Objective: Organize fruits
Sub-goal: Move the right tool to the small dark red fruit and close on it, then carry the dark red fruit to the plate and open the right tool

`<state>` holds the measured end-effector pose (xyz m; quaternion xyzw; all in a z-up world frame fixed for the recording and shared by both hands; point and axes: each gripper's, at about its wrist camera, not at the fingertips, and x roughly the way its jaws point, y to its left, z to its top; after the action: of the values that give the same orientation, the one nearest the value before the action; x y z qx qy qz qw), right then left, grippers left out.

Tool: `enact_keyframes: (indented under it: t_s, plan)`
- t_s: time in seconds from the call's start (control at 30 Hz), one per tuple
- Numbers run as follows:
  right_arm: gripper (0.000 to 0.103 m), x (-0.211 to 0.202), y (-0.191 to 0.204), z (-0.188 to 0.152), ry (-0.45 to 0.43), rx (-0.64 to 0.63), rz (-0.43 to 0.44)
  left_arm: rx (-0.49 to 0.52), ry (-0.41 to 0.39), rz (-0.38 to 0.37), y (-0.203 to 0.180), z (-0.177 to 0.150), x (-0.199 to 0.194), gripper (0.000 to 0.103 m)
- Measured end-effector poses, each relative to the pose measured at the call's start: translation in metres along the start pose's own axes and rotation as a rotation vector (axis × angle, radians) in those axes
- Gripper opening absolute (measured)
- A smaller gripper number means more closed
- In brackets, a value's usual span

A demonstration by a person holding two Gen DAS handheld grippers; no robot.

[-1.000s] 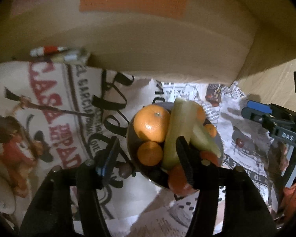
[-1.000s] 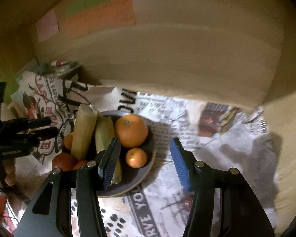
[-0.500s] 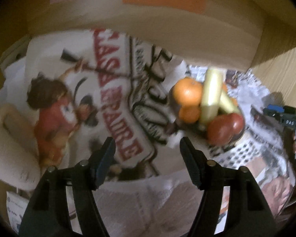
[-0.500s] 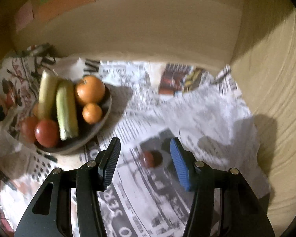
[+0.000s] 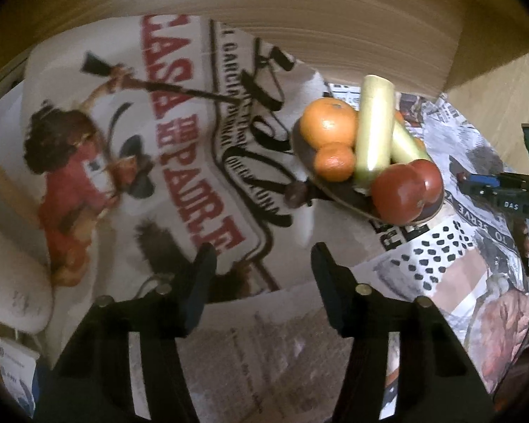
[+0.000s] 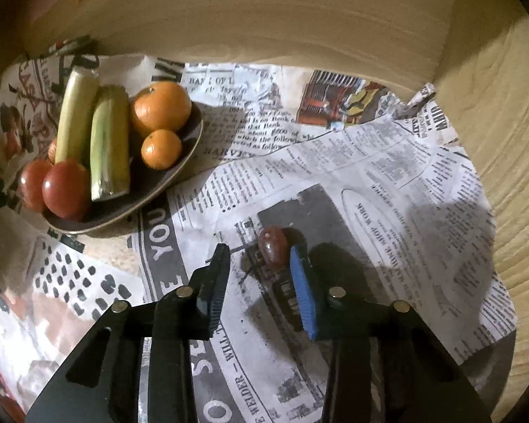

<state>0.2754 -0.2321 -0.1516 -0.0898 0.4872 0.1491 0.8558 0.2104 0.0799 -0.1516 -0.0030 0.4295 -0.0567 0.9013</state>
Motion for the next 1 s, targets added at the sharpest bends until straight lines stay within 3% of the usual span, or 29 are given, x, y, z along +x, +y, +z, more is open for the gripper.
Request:
enact_keyframes:
  t_s: [0.13, 0.4, 0.73, 1.0]
  plan:
    - [0.021, 0.007, 0.000, 0.001, 0.013, -0.008, -0.008, 0.020, 0.016, -0.008, -0.008, 0.012, 0.016, 0.053]
    - [0.018, 0.010, -0.006, 0.002, -0.003, 0.015, -0.013, 0.050, 0.062, -0.030, -0.017, 0.029, 0.043, 0.052]
    - [0.017, 0.006, -0.011, 0.003, -0.035, 0.057, 0.027, 0.073, 0.093, -0.027, -0.023, 0.045, 0.066, 0.027]
    - [0.017, -0.011, -0.004, 0.004, -0.078, 0.046, 0.049, 0.071, 0.087, -0.024, -0.024, 0.049, 0.071, 0.018]
